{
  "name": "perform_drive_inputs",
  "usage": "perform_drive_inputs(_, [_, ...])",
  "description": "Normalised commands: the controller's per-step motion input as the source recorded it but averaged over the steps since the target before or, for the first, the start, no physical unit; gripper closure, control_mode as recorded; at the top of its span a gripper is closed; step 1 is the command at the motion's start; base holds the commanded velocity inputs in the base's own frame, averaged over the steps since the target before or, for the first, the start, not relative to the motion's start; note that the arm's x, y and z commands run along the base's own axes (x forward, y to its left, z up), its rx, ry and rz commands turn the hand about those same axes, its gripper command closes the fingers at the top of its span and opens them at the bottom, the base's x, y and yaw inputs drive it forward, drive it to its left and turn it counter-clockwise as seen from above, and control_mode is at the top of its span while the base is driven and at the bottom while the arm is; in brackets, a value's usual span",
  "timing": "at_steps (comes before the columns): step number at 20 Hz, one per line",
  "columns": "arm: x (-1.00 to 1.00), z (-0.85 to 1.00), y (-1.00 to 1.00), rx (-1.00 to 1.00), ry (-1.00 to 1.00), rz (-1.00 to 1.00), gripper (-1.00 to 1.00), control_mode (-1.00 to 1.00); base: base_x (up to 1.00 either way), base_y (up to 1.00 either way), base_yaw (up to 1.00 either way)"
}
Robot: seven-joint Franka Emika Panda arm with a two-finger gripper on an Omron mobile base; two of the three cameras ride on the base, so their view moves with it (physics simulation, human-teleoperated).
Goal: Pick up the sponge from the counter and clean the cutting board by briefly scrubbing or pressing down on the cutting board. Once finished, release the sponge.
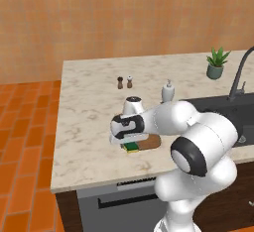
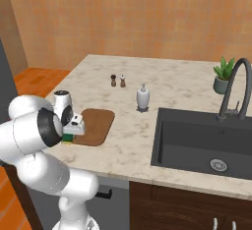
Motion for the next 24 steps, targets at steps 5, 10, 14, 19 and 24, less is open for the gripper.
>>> perform_drive_inputs(5, [0.35,-0.05,0.00,-0.11,-0.02,0.00,1.00,-1.00,0.00,0.00,0.00])
perform_drive_inputs(10, [0.15,-0.41,-0.06,-0.03,-0.02,0.00,1.00,-1.00,0.00,0.00,0.00])
perform_drive_inputs(14, [0.04,-0.26,-0.36,0.05,-0.05,0.00,1.00,-1.00,0.00,0.00,0.00])
perform_drive_inputs(19, [0.42,-0.09,-0.25,0.11,0.00,0.00,1.00,-1.00,0.00,0.00,0.00])
perform_drive_inputs(24, [0.79,0.01,-0.02,0.04,0.00,0.00,1.00,-1.00,0.00,0.00,0.00])
